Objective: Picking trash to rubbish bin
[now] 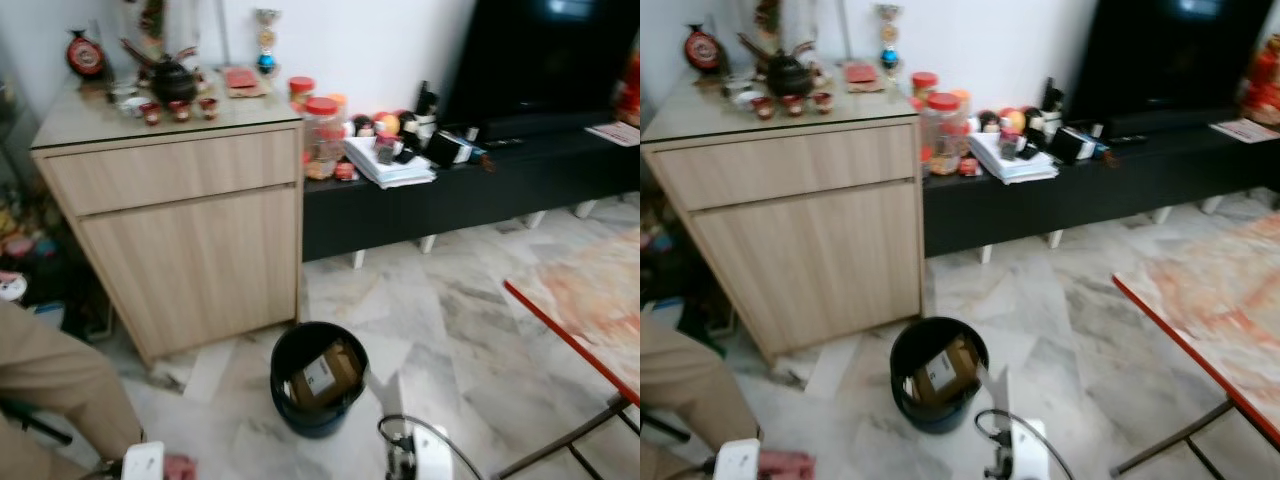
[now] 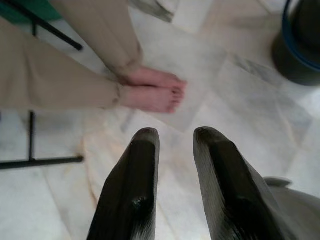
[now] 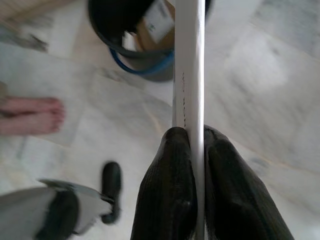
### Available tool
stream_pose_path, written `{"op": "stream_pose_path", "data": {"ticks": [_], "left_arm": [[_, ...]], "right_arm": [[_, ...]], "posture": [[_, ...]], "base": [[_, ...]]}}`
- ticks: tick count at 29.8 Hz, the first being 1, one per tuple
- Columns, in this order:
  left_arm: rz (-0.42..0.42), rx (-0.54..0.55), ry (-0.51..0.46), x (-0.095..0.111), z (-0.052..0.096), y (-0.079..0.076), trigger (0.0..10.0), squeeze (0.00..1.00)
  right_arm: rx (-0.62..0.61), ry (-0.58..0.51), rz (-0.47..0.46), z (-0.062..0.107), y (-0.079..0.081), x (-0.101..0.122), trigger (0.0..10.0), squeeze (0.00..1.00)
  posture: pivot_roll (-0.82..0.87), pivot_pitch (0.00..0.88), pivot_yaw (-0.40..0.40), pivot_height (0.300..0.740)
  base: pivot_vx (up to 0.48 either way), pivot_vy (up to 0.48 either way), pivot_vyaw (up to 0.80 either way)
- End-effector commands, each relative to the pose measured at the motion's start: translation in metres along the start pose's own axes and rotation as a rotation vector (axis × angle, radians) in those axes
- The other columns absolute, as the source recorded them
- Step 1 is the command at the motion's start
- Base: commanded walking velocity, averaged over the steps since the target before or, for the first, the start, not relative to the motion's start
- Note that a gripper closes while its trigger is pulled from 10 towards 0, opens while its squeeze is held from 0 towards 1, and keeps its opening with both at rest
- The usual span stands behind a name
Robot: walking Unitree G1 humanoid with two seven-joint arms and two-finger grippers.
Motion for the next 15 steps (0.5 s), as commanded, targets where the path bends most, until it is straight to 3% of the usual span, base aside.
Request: {"op": "stream_pose_path", "data": {"ticks": [1,10,15], "left_arm": [[0.009,-0.027,-0.014,0.0061,-0.0018,-0.0106,10.0,0.00],[0.007,-0.029,-0.009,0.0050,-0.0017,-0.0098,10.0,0.00],[0.005,-0.030,-0.009,0.0048,-0.0015,-0.0101,10.0,0.00]], "right_arm": [[-0.039,0.018,-0.007,0.0024,-0.0145,-0.0064,10.0,0.00],[-0.026,0.018,0.016,0.0023,-0.0132,-0.0064,10.0,0.00],[-0.013,0.019,0.040,0.0023,-0.0108,-0.0070,10.0,0.00]], "posture": [[0.06,0.004,-0.021,0.740],[0.06,0.000,-0.018,0.740],[0.06,0.000,-0.019,0.740]], "base": [[0.281,0.000,0.00],[0.285,0.000,0.00],[0.287,0.000,0.57]]}}
Point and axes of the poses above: a point about 5 cm out from each wrist's last joint towards the gripper, its own z axis pointing back from the gripper into the wrist, its own x axis along the axis of the wrist's last joint, y = z × x, the point moved 3 cm from there along -z, pointing out of the wrist towards the gripper
